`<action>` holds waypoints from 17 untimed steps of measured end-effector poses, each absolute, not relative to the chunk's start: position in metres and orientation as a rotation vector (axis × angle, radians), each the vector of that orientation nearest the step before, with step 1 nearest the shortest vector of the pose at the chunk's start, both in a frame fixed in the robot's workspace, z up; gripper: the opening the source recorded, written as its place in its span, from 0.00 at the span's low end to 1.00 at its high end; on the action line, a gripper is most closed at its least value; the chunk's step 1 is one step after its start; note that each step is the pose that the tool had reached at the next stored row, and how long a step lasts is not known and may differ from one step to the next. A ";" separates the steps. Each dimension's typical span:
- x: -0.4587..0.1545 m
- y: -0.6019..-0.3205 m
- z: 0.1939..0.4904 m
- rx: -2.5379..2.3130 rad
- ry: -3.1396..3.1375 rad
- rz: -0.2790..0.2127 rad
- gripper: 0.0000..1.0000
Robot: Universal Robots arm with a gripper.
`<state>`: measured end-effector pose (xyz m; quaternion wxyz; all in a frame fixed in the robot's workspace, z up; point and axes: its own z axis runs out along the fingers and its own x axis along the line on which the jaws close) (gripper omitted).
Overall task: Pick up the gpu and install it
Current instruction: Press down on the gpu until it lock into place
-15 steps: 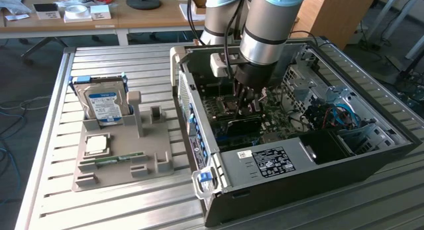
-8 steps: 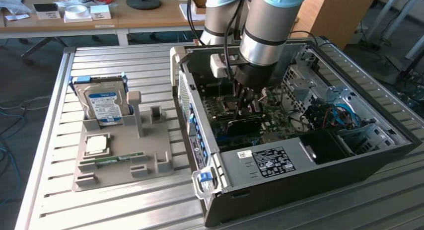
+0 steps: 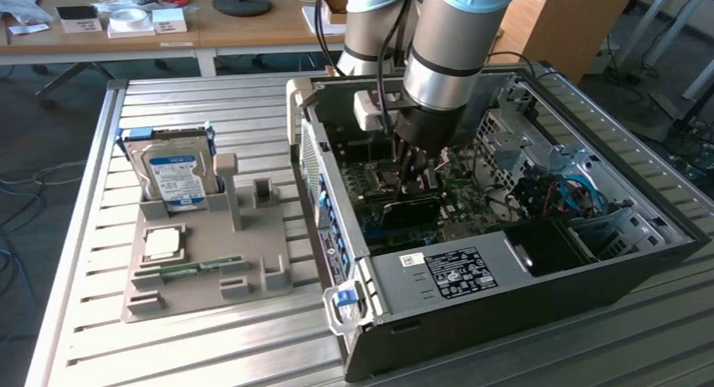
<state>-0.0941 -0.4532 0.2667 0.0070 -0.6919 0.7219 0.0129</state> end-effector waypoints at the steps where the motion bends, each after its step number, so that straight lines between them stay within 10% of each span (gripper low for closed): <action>1: -0.094 -0.453 0.267 -2.164 2.258 0.040 0.11; 17: -0.094 -0.453 0.264 -2.164 2.258 0.040 0.11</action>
